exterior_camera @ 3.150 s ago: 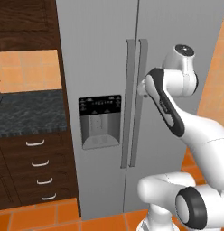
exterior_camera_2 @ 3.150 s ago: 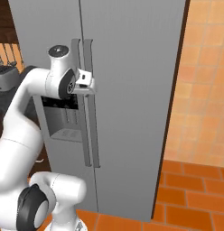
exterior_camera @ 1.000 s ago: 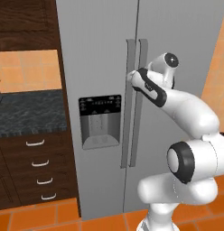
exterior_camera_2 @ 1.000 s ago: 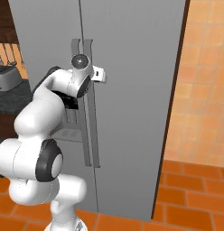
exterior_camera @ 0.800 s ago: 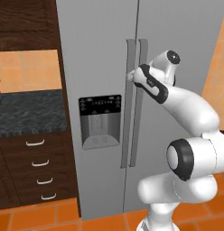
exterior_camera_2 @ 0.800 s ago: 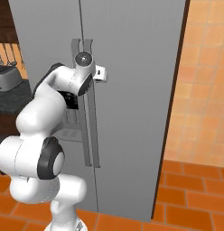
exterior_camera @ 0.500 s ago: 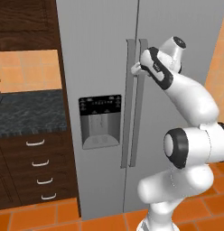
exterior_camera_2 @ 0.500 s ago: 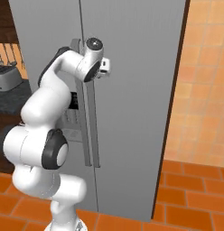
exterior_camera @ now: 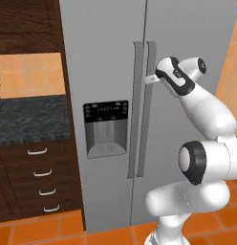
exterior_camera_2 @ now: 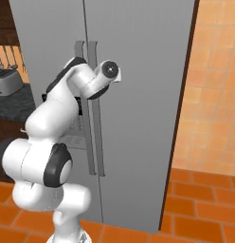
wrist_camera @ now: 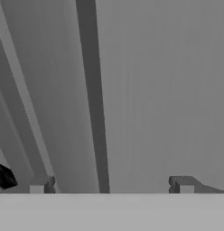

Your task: Take the strawberry from the fridge and place it on top of the pancake, located on the dining counter.

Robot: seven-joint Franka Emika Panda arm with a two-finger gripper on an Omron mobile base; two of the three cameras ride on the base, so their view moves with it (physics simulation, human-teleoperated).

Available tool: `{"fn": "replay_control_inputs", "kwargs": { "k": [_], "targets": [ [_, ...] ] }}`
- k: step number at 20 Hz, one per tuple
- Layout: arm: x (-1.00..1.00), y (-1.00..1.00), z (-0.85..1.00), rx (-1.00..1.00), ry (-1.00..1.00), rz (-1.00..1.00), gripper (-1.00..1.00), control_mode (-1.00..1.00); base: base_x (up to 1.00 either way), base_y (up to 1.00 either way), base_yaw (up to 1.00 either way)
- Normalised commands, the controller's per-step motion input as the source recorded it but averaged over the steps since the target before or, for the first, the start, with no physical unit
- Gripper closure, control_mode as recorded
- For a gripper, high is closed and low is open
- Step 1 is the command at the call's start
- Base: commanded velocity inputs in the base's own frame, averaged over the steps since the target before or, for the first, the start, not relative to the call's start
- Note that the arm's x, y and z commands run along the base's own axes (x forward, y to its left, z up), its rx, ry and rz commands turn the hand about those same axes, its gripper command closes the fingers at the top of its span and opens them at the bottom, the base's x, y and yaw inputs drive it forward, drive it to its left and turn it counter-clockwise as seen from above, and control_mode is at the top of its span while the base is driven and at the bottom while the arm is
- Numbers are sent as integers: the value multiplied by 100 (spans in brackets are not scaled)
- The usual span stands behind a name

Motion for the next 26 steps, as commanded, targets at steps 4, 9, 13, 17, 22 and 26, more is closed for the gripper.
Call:
{"fn": "replay_control_inputs", "kwargs": {
  "k": [4, 9, 13, 17, 22, 26],
  "targets": [
    [28, 31, -20, 9, -5, 1, -100, -100, 0, 0, 0],
    [44, 13, -7, 12, -2, 1, -100, -100, 0, 0, 0],
    [45, 22, -17, 10, -2, 1, -100, -100, 0, 0, 0],
    [61, 24, -19, 11, 0, 1, -100, -100, 0, 0, 0],
    [95, 26, -20, 10, 0, 0, 100, -100, 0, 0, 0],
    [50, 9, -14, 4, 2, 2, 100, -100, 0, 0, 0]
  ]
}}
